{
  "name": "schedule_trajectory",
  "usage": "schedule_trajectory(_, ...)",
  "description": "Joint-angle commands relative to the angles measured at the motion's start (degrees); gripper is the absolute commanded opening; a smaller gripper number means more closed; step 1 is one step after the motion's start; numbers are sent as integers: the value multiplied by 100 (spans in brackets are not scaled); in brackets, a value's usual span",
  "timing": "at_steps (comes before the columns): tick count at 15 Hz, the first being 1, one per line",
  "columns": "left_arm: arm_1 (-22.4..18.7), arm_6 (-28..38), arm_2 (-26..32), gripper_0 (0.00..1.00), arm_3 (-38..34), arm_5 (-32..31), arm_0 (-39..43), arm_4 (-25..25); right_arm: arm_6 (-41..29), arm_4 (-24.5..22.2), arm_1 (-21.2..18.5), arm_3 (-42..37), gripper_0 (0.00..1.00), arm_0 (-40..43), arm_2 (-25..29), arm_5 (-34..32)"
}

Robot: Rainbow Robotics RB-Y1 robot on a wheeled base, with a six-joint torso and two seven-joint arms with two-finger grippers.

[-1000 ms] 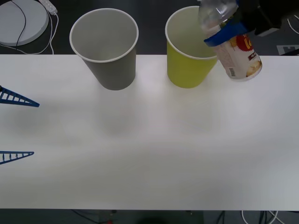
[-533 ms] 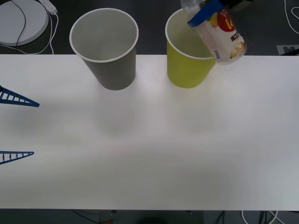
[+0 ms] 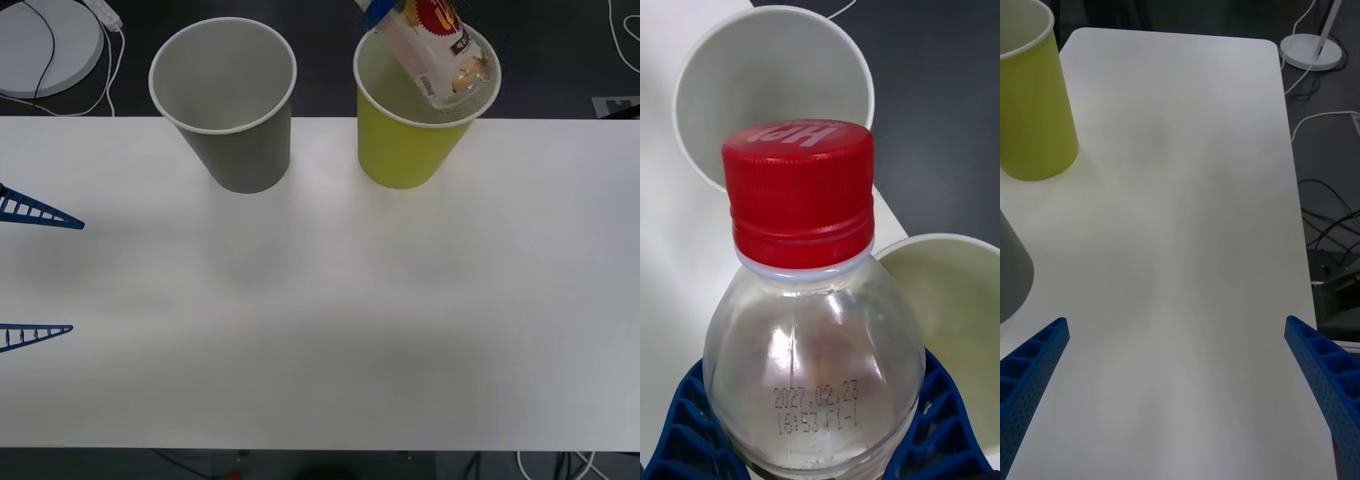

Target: Put the can into the green bin and the plastic bottle into the gray bin

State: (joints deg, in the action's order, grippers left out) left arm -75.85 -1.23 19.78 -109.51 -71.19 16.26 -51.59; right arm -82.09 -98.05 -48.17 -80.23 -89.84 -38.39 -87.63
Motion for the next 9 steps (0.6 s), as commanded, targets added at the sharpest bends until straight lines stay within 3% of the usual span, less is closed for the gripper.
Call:
schedule_trajectory(1, 0, 0, 0, 100, 0, 0, 0, 0, 0, -276, 414, 491, 0, -201, -19, 1)
schedule_trajectory(9, 0, 0, 0, 100, 0, 0, 0, 0, 0, -839, 1424, 1977, 0, -877, -212, -8)
